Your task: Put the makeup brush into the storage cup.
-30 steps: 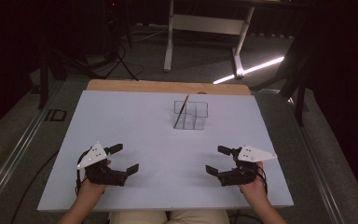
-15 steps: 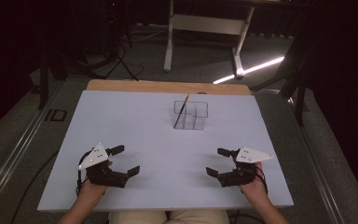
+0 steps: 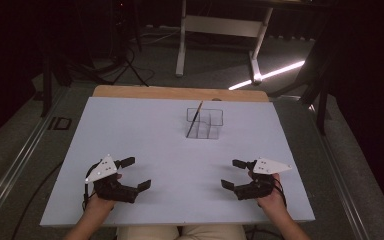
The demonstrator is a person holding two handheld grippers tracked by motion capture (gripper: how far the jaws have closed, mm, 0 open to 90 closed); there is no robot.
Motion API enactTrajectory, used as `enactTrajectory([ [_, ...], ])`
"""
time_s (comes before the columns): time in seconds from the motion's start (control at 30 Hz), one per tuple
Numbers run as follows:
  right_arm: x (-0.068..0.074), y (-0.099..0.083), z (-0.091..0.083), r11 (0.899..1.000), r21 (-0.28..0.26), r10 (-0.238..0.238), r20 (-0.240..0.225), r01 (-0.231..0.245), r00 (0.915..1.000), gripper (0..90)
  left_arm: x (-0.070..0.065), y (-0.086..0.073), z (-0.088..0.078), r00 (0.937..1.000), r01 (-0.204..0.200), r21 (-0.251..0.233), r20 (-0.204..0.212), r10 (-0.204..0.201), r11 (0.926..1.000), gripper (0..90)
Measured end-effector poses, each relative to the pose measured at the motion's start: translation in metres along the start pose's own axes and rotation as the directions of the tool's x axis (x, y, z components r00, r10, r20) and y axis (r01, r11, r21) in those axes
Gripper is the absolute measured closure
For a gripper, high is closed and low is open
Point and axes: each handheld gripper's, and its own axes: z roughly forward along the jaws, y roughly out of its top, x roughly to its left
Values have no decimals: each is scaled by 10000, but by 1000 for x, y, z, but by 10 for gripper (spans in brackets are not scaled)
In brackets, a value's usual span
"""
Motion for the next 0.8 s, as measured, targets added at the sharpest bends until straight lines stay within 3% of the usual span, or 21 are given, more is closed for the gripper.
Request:
enactTrajectory([
  [0.8,-3,-2,3,9993,305,207,2,-207,9998,131,1,-1,0,10000,52,64,-19,-52,10000,15],
])
